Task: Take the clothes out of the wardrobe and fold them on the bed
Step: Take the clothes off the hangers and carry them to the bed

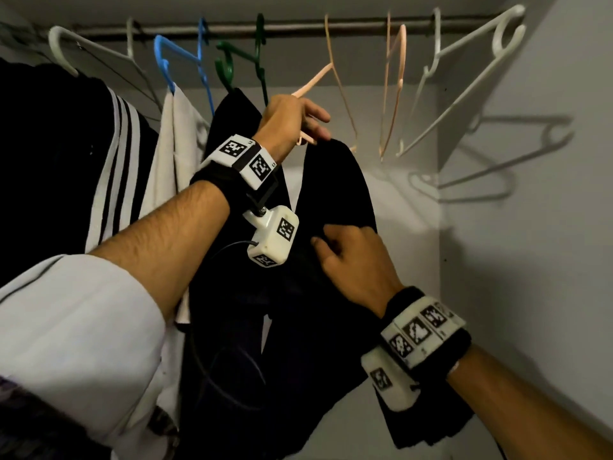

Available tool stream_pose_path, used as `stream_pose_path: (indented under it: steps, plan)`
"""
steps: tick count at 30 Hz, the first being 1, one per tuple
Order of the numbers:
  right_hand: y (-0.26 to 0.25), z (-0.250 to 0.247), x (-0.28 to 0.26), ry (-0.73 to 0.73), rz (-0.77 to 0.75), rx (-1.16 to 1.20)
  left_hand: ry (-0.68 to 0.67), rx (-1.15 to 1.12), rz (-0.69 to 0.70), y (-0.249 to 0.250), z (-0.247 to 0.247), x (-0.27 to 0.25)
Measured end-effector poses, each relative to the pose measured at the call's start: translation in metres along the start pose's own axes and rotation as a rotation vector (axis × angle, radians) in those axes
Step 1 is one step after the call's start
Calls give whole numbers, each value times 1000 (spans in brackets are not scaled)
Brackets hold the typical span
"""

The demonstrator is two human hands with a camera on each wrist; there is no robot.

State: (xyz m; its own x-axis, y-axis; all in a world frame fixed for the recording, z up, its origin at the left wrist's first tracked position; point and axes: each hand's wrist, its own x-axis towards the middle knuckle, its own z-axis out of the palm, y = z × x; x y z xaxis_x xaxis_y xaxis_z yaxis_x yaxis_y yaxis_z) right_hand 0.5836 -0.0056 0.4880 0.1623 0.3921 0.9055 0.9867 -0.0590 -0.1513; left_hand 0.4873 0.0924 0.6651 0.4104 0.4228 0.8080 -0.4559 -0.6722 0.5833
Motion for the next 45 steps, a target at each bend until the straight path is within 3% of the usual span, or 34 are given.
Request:
stream_pose_path:
  steps: [5, 9, 14, 18, 23, 27, 32, 37, 42, 45]
  plan:
    - [0, 20, -59, -118, -30, 16, 37, -192, -44, -3, -1, 2]
    - [10, 14, -65, -105, -19, 71, 26, -191, -68, -2, 0, -6]
    - [4, -26, -28, 123, 22, 92, 24, -184, -62, -3, -3, -10]
    - [-2, -54, 36, 280, 51, 77, 20, -142, -49, -6, -2, -11]
    - [-5, -57, 102, 156, 72, -148, 21, -155, -61, -9, 3, -11]
    - [4, -47, 113, 67, 55, -203, 26, -198, -71, -10, 2, -11]
    - [4, -35, 87, 82, -31, -201, 36, -260, -71, -11, -2, -10]
    - [1, -16, 27, 24, -87, -127, 63, -259, -71, -16, -3, -8]
    - [14, -10, -22, -75, -150, -52, 31, -376, -131, -18, 5, -6]
    - [17, -9, -41, -209, -242, -81, 38, -350, -125, -19, 6, -4]
